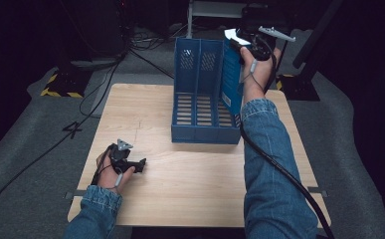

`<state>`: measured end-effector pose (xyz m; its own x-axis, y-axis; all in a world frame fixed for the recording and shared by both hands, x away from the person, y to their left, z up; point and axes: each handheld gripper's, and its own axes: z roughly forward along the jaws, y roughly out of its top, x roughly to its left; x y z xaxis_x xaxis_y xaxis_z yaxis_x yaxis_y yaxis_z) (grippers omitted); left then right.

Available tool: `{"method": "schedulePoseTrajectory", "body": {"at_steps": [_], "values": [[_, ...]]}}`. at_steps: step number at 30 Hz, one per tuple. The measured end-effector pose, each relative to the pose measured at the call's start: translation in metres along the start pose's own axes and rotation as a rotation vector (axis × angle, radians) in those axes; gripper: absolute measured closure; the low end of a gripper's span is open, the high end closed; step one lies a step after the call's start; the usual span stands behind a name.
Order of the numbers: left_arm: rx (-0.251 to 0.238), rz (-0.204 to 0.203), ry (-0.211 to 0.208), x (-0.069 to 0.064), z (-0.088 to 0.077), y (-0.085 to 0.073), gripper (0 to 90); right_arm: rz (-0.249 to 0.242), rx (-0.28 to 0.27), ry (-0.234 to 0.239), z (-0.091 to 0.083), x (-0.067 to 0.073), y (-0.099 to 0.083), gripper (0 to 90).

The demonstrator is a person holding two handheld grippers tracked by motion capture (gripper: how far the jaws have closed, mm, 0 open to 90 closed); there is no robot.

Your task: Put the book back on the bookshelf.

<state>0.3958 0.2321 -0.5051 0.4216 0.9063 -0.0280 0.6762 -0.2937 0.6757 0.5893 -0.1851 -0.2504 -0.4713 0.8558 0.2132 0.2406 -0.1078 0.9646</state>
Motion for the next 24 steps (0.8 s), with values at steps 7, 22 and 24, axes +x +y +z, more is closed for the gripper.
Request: {"method": "schedulePoseTrajectory", "body": {"at_steps": [7, 22, 24], "values": [[-0.001, -0.001, 0.000, 0.000, 0.000, 0.000, 6.3, 0.002, 0.027, -0.017, 0.001, -0.003, -0.022, 58.1], [-0.004, -0.003, 0.004, 0.000, 0.001, 0.000, 6.3, 0.055, 0.031, -0.030, 0.004, -0.012, -0.060, 58.7], [-0.002, -0.003, 0.004, 0.000, 0.001, 0.000, 6.2, 0.008, 0.060, -0.035, 0.002, -0.010, -0.058, 58.7]]}}
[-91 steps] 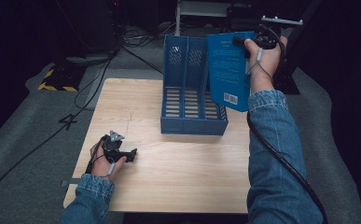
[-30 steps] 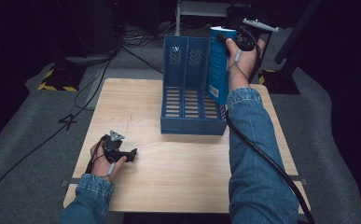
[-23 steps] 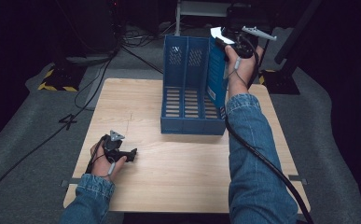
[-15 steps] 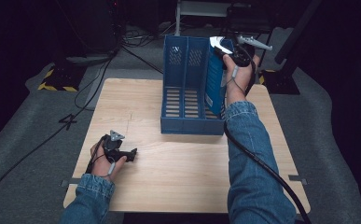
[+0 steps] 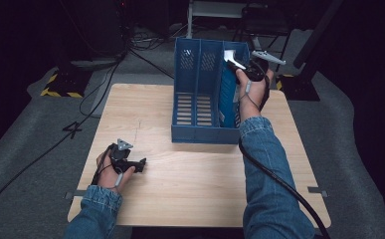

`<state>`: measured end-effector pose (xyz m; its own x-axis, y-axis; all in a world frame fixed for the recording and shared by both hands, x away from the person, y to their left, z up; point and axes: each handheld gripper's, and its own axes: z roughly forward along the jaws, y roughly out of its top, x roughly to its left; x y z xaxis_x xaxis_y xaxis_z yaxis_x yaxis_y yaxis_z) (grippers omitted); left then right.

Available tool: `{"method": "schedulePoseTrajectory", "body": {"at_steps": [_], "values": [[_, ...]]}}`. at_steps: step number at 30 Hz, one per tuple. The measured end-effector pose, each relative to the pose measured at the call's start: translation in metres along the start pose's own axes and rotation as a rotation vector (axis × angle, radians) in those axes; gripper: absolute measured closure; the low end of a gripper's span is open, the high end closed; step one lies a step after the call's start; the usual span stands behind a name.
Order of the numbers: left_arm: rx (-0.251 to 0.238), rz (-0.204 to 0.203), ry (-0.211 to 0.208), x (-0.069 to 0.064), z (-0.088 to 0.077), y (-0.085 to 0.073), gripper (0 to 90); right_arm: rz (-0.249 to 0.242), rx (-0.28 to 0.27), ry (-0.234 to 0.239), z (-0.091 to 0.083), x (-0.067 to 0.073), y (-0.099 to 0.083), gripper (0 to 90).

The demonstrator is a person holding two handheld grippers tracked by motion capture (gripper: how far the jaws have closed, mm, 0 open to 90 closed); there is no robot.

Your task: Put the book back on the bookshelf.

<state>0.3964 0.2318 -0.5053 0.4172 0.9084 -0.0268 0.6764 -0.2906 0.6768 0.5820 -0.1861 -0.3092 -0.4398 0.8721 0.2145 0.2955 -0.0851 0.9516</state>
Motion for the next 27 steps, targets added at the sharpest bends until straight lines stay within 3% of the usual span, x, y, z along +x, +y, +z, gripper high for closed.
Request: {"method": "schedulePoseTrajectory", "body": {"at_steps": [6, 9, 10, 11, 12, 13, 14, 19, 21, 23, 27], "values": [[-0.001, 0.000, 0.001, 0.000, 0.000, 0.000, 6.2, -0.100, 0.104, -0.061, -0.017, 0.010, -0.001, 55.2], [-0.001, -0.001, 0.002, 0.000, 0.000, 0.000, 6.2, -0.105, 0.206, -0.049, -0.024, 0.014, 0.001, 44.0], [-0.002, -0.002, 0.003, 0.000, 0.000, 0.000, 6.2, -0.094, 0.230, -0.041, -0.025, 0.015, 0.002, 45.5], [-0.002, -0.002, 0.003, 0.000, 0.000, 0.000, 6.2, -0.112, 0.285, -0.068, -0.026, 0.017, 0.005, 43.9], [0.000, -0.002, 0.002, 0.000, 0.000, 0.000, 6.2, -0.125, 0.343, -0.085, -0.024, 0.018, 0.007, 42.1], [0.000, -0.002, 0.002, 0.000, 0.000, 0.000, 6.2, -0.125, 0.343, -0.085, -0.024, 0.018, 0.007, 42.1], [-0.001, -0.002, 0.003, 0.000, 0.000, 0.000, 6.2, -0.135, 0.405, -0.097, -0.019, 0.021, 0.011, 42.2], [-0.002, -0.003, 0.003, 0.000, 0.000, 0.000, 6.2, -0.136, 0.520, -0.185, 0.005, 0.027, 0.021, 40.9], [-0.002, -0.002, 0.003, 0.000, 0.000, 0.000, 6.2, -0.143, 0.534, -0.204, 0.009, 0.029, 0.022, 43.1], [-0.003, -0.002, 0.003, 0.000, 0.000, 0.000, 6.2, -0.174, 0.560, -0.257, 0.017, 0.031, 0.025, 55.6], [-0.004, -0.002, 0.003, 0.000, 0.000, 0.000, 6.2, -0.132, 0.553, -0.258, 0.019, 0.030, 0.028, 59.8]]}}
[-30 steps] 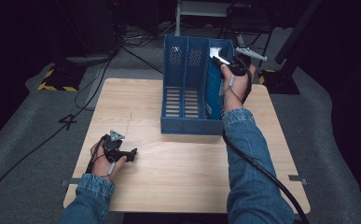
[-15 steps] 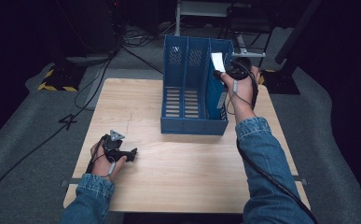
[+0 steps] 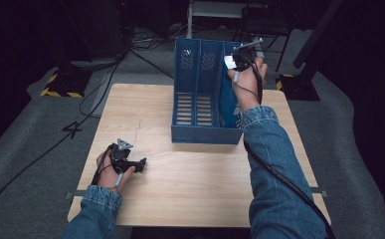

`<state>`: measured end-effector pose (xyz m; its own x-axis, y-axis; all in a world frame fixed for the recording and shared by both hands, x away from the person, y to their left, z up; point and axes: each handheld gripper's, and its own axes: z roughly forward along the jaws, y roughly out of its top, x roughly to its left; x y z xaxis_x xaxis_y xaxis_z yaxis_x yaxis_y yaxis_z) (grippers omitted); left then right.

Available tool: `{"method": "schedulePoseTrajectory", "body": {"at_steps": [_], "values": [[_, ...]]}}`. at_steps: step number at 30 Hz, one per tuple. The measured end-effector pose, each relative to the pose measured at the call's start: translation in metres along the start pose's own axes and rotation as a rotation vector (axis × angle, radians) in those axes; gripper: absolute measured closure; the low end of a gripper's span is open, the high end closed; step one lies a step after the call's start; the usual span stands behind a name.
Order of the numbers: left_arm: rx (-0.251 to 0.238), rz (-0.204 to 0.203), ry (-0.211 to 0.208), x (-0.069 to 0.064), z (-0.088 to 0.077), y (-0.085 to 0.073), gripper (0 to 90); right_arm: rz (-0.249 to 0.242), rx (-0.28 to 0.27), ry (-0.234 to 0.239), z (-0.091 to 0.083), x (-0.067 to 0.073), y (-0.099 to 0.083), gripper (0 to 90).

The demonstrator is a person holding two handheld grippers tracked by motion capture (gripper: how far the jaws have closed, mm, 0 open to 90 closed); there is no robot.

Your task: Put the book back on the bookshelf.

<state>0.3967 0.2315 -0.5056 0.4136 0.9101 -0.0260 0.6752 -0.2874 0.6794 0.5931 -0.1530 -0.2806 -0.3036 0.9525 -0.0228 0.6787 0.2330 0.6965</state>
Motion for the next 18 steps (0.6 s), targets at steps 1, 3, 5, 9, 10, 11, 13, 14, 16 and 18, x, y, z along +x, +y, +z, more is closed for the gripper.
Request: {"method": "schedulePoseTrajectory", "body": {"at_steps": [1, 3, 5, 9, 10, 11, 13, 14, 16, 18], "values": [[0.001, 0.001, 0.000, 0.000, 0.000, 0.000, 6.2, 0.010, -0.012, 0.000, 0.000, -0.001, 0.000, 60.0], [0.000, 0.000, 0.000, 0.000, 0.000, 0.000, 6.2, 0.021, -0.044, 0.002, 0.000, -0.002, 0.000, 60.2], [0.001, 0.000, -0.001, 0.000, 0.000, 0.000, 6.2, 0.037, -0.076, 0.002, -0.001, -0.003, 0.003, 60.2], [0.000, 0.000, 0.000, 0.000, 0.000, 0.000, 6.2, 0.069, -0.125, 0.002, 0.004, -0.005, 0.010, 60.1], [0.000, 0.000, 0.000, 0.000, 0.000, 0.000, 6.2, 0.073, -0.128, 0.001, 0.007, -0.005, 0.011, 60.1], [0.000, -0.001, 0.001, 0.000, 0.000, 0.000, 6.2, 0.079, -0.137, 0.001, 0.010, -0.005, 0.011, 60.0], [0.000, 0.000, 0.001, 0.000, 0.000, 0.000, 6.2, 0.077, -0.138, -0.005, 0.018, -0.006, 0.011, 59.8], [0.001, 0.000, -0.001, 0.000, 0.000, 0.000, 6.2, 0.073, -0.135, -0.006, 0.023, -0.006, 0.010, 59.6], [0.000, 0.000, -0.001, 0.000, 0.000, 0.000, 6.2, 0.067, -0.152, -0.011, 0.027, -0.008, 0.010, 58.9], [0.000, 0.000, -0.001, 0.000, 0.000, 0.000, 6.2, 0.064, -0.133, 0.005, 0.028, -0.008, 0.012, 57.0]]}}
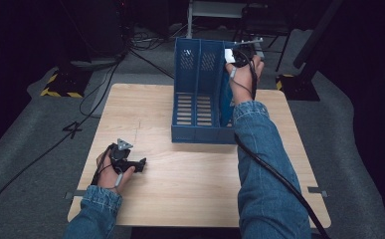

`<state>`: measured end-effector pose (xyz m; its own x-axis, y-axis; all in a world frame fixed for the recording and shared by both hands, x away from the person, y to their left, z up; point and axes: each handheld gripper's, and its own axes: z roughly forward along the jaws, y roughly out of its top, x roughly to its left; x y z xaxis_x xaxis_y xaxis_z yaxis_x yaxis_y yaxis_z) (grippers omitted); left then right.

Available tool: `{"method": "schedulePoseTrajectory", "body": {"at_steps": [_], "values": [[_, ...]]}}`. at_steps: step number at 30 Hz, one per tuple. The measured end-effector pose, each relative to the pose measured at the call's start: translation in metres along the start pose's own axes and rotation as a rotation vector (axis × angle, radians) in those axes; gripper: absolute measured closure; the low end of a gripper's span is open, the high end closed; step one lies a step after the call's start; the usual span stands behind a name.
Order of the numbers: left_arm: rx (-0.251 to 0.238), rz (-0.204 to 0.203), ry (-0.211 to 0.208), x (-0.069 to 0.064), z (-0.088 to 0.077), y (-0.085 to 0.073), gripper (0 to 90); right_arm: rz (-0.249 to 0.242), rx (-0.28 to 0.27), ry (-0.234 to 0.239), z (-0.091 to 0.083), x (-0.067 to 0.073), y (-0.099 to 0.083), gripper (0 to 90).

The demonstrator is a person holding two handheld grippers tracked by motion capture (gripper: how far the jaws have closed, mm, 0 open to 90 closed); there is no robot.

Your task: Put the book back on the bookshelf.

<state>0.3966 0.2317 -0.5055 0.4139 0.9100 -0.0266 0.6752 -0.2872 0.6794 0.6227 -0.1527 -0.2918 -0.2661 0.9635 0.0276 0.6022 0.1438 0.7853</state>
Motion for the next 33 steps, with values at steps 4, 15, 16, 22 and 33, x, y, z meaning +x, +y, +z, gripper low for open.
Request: {"method": "schedulePoseTrajectory", "body": {"at_steps": [4, 15, 16, 22, 33], "values": [[0.000, 0.000, 0.001, 0.000, 0.000, 0.000, 6.2, 0.001, -0.023, 0.016, -0.012, -0.003, 0.004, 48.0], [0.000, 0.003, -0.004, 0.000, 0.000, 0.000, 6.3, -0.127, -0.131, 0.115, -0.075, 0.006, 0.000, 38.7], [0.002, 0.005, -0.005, 0.001, -0.001, -0.001, 6.3, -0.141, -0.134, 0.126, -0.082, 0.006, -0.002, 38.6], [0.004, 0.015, -0.012, 0.003, -0.004, -0.004, 6.3, -0.184, -0.153, 0.166, -0.109, 0.003, -0.015, 38.3], [0.005, 0.021, -0.016, 0.004, -0.005, -0.005, 6.0, -0.252, -0.161, 0.246, -0.151, -0.006, -0.049, 32.1]]}}
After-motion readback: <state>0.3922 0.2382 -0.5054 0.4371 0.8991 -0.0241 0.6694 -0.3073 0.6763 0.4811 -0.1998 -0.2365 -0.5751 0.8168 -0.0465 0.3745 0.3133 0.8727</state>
